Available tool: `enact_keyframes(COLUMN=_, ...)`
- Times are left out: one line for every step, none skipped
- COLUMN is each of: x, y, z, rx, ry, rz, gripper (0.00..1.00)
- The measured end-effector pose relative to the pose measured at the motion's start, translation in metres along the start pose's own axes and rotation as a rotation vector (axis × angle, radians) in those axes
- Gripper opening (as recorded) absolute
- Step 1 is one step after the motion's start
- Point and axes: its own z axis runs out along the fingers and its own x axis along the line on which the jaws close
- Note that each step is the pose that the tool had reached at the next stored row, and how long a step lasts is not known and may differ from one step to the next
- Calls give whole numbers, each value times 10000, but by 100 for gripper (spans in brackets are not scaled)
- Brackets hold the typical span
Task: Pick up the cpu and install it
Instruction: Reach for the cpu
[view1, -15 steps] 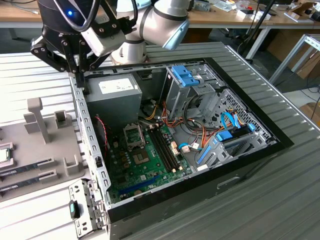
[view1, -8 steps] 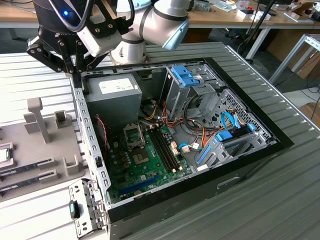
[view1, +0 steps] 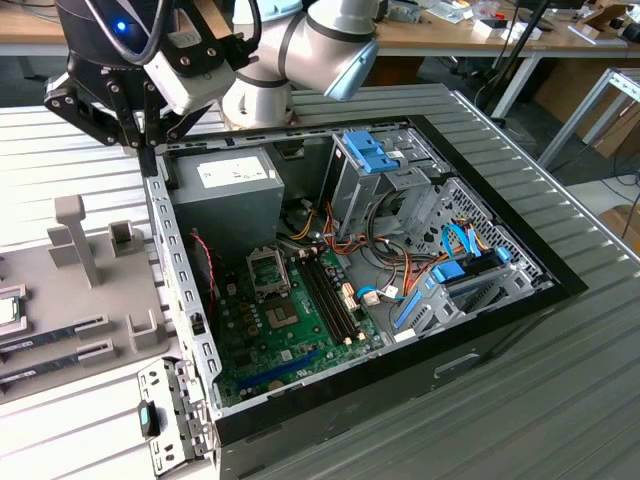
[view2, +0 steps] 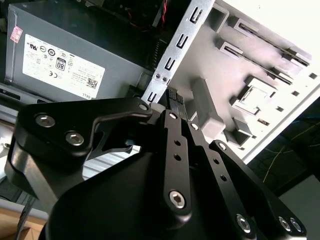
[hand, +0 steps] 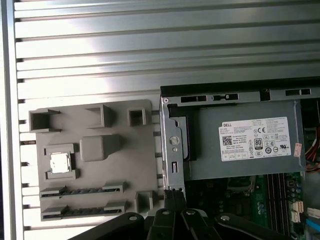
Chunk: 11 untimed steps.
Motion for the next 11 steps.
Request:
enact_keyframes(x=4, y=0, z=0, rx=0, ry=0, rz=0, gripper=11)
enact_keyframes(x=10, y=-1, z=0, rx=1, ry=0, rz=0, gripper=11)
enact_keyframes(x=21, y=-2, z=0, rx=0, ry=0, rz=0, gripper=11)
enact_keyframes(x=27, y=-2, z=0, rx=1, ry=0, rz=0, gripper=11)
enact_keyframes(x=32, y=-3, z=0, rx=0, ry=0, rz=-1, gripper=11)
enact_keyframes(x=42, y=-3, z=0, rx=0, ry=-1, rz=-1, gripper=11)
enact_keyframes(x=54, y=-4, z=0, rx=0, ry=0, rz=0, gripper=11)
enact_keyframes(x=63, y=-5, z=0, rx=0, ry=0, rz=0, gripper=11)
enact_keyframes(x=68, y=-5, z=0, rx=0, ry=0, rz=-1, gripper=11)
enact_keyframes(x=73, y=-5, z=0, rx=0, ry=1, rz=0, gripper=11)
enact_keyframes(x=87, y=-7, z=0, rx=1, ry=0, rz=0, gripper=11)
